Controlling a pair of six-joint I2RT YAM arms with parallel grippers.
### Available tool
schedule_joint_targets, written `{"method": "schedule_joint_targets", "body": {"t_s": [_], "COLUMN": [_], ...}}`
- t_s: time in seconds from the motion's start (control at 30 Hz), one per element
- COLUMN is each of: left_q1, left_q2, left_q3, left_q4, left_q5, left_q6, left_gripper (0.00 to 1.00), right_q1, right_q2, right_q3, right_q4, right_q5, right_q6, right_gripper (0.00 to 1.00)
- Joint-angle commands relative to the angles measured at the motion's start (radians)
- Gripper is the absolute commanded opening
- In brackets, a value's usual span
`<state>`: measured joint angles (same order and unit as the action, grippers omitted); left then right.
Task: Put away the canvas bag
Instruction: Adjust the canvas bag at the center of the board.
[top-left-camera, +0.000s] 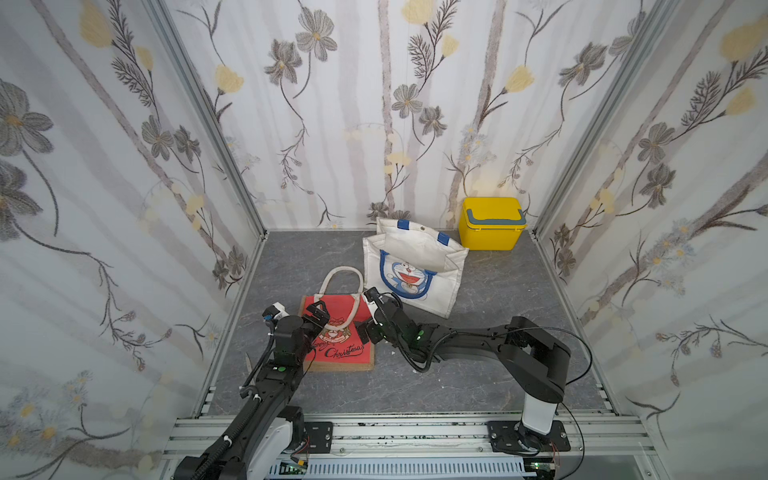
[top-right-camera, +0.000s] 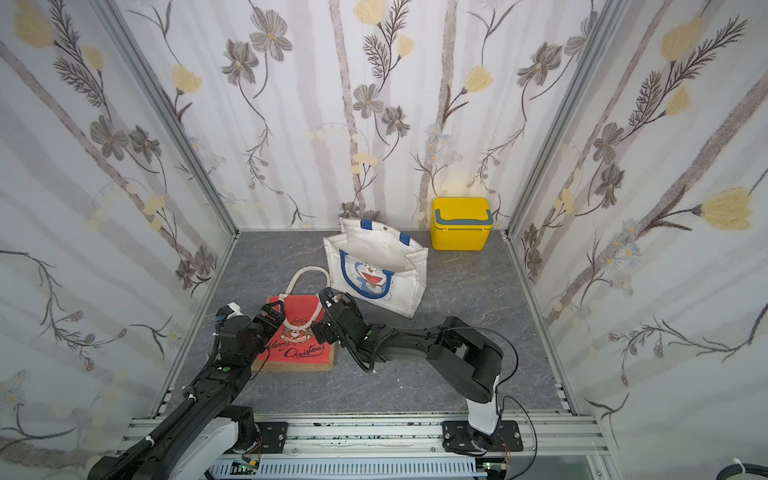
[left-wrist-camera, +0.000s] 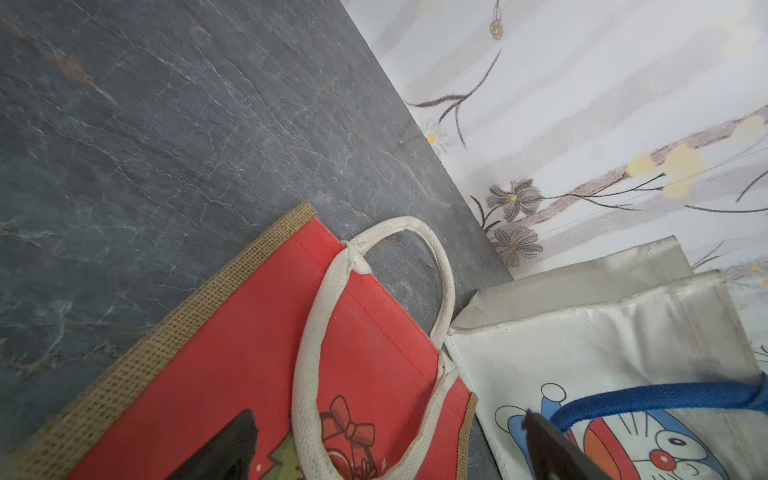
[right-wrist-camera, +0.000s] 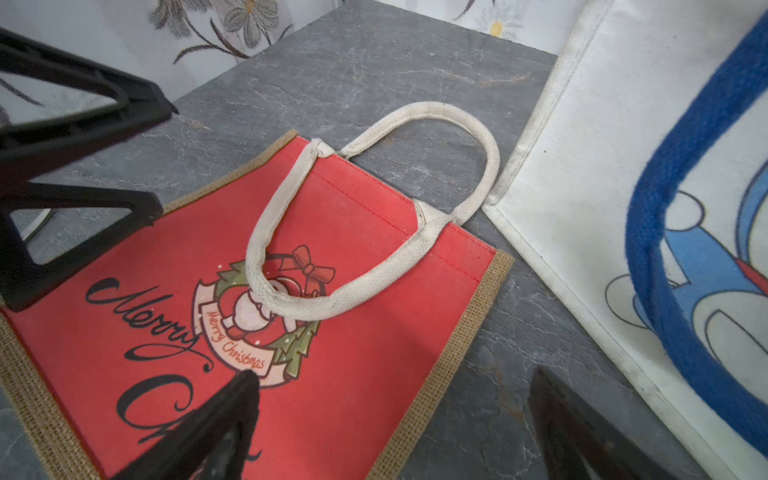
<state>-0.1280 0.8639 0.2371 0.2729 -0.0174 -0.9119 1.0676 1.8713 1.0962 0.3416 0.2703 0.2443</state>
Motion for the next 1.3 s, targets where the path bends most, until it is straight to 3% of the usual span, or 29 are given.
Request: {"method": "schedule_joint_targets", "body": {"t_s": [0.0, 0.07, 0.17, 0.27, 0.4, 0.63, 0.97, 1.27], "left_q1": [0.002, 0.002, 0.004, 0.004, 0.003, -0.003, -0.002, -0.002], "left_q2": [0.042, 0.081, 0.136, 0.186, 0.229, 0.218, 0.009, -0.045], "left_q3": [-0.008, -0.02, -0.025, -0.028, -0.043, -0.101, -0.175, -0.166], "left_q4": [0.066, 0.089, 0.092, 0.097, 0.083, -0.003, -0.158, -0.189], "left_q5": [-0.002, 0.007, 0.014, 0.021, 0.012, -0.042, -0.084, -0.062], "left_q6": [-0.02, -0.032, -0.045, -0.061, -0.103, -0.195, -0.244, -0.274], "left_gripper": [0.97, 0.81, 0.59, 0.44, 0.29, 0.26, 0.23, 0.18], "right_q1": [-0.014, -0.018, -0.021, -0.024, -0.021, 0.01, 0.048, 0.048], "right_q2": [0.033, 0.069, 0.12, 0.167, 0.213, 0.192, 0.15, 0.054], "right_q3": [0.018, 0.034, 0.067, 0.081, 0.078, -0.03, -0.119, -0.142], "right_q4": [0.103, 0.118, 0.112, 0.109, 0.099, 0.151, 0.175, 0.181], "right_q5": [-0.094, -0.113, -0.127, -0.136, -0.164, -0.179, -0.211, -0.151], "right_q6": [0.005, 0.016, 0.019, 0.038, 0.056, 0.096, 0.14, 0.065], "right_gripper": [1.0, 0.95, 0.77, 0.58, 0.48, 0.4, 0.33, 0.35]}}
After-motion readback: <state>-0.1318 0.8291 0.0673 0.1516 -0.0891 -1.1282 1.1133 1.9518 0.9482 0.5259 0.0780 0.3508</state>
